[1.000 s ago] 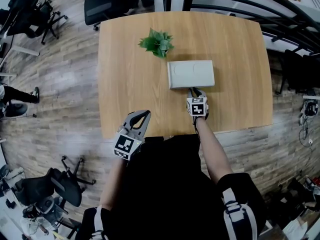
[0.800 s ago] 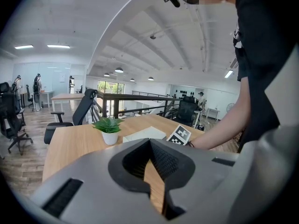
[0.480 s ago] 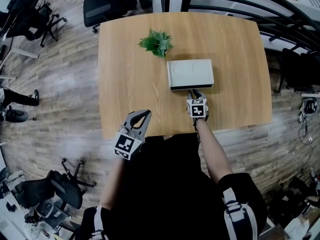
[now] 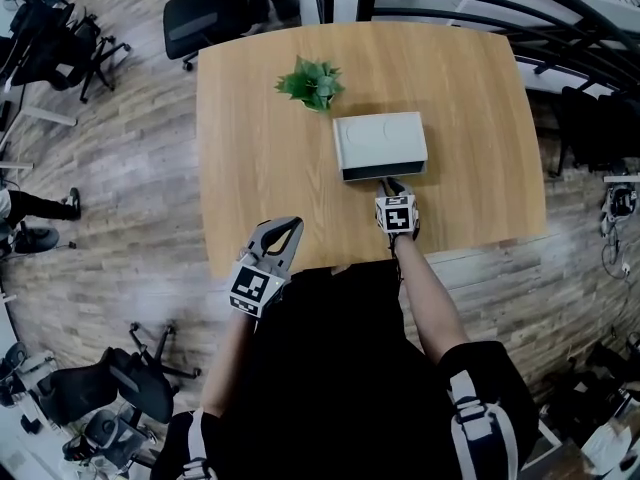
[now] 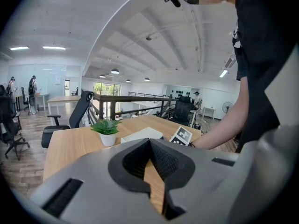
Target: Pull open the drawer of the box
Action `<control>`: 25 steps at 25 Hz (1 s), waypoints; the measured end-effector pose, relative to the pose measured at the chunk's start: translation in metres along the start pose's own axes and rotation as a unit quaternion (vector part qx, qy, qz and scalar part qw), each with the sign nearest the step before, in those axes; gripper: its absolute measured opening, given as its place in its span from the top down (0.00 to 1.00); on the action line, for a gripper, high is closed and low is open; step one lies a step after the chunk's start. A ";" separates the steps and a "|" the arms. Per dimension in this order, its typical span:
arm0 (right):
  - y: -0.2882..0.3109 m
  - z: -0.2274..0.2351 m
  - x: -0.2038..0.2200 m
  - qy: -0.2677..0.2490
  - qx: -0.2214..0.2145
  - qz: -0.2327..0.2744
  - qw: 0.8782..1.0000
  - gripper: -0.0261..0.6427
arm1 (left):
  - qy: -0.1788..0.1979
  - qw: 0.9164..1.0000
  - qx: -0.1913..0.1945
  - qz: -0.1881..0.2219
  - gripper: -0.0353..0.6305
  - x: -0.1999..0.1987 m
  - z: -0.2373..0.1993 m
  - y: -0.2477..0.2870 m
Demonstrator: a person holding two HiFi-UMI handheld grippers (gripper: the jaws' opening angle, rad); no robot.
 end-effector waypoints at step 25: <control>-0.025 -0.015 0.026 -0.007 0.017 -0.004 1.000 0.84 | 0.009 0.999 0.034 0.003 0.91 0.006 0.003 -0.006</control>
Point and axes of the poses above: the fingertips, and each gripper's own axes: y forward along the fingers, z to its right, x out of its underside, the point moved 10 cm from there along -y, backward along the fingers
